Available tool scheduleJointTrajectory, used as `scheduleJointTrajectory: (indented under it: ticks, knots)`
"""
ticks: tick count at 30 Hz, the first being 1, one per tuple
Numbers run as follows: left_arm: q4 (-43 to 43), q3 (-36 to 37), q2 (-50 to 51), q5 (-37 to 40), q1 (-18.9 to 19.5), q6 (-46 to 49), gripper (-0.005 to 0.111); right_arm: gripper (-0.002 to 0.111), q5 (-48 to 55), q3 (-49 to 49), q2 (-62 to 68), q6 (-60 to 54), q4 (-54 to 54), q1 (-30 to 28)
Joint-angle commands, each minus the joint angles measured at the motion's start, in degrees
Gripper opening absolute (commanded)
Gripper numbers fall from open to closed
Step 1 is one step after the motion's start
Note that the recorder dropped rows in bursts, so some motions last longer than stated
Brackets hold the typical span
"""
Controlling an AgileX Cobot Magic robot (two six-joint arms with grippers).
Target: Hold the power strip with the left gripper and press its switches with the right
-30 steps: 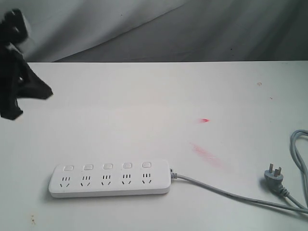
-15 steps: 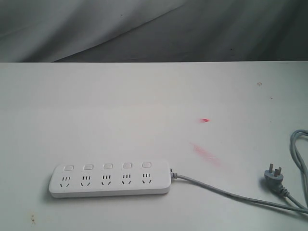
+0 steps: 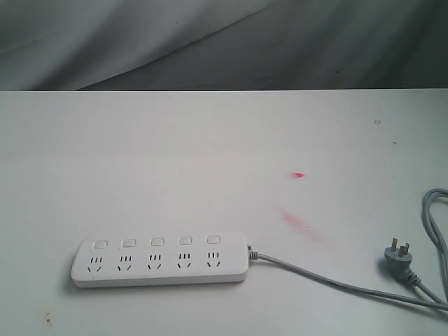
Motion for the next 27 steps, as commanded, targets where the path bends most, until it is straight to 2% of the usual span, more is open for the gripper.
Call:
scheduleJointTrajectory:
  ticks: [1, 5, 7, 9, 10, 12, 15, 18, 20, 27]
  knots:
    - [-0.6, -0.31, -0.18, -0.62, -0.2, -0.49, 0.0, 0.0, -0.92, 0.21, -0.33, 0.19, -0.49, -0.35]
    - [0.88, -0.31, -1.64, -0.61, -0.2, -0.46, 0.0, 0.0, -0.92, 0.21, -0.33, 0.19, -0.49, -0.35]
    - [8.78, -0.31, -2.98, -1.88, -0.2, -0.79, 0.0, 0.0, -0.92, 0.21, -0.33, 0.19, -0.49, -0.35]
    - [15.9, -0.31, -4.3, -6.81, -0.2, -10.35, 0.0, 0.0, -0.92, 0.21, -0.33, 0.19, -0.49, -0.35]
    - [20.0, -0.31, -4.91, -10.1, -0.2, -18.98, 0.0, 0.0, -0.92, 0.21, -0.33, 0.19, -0.49, -0.35]
    - [27.36, -0.31, -5.64, -16.02, -0.2, -29.53, 0.0, 0.0, -0.92, 0.21, -0.33, 0.19, -0.49, -0.35]
    - [34.11, -0.31, -6.95, -19.81, -0.2, -35.57, 0.0, 0.0, -0.92, 0.21, -0.33, 0.19, -0.38, -0.35]
    - [48.9, -0.31, -9.41, -23.05, -0.2, -49.27, 0.0, 0.0, -0.92, 0.21, -0.33, 0.19, -0.38, -0.35]
    - [54.98, -0.31, -10.96, -23.18, -0.2, -55.19, 0.0, 0.0, -0.92, 0.21, -0.33, 0.19, -0.38, -0.35]
    - [59.4, -0.31, -14.67, -23.29, -0.2, -56.18, 0.0, 0.0, -0.92, 0.21, -0.33, 0.19, -0.38, -0.35]
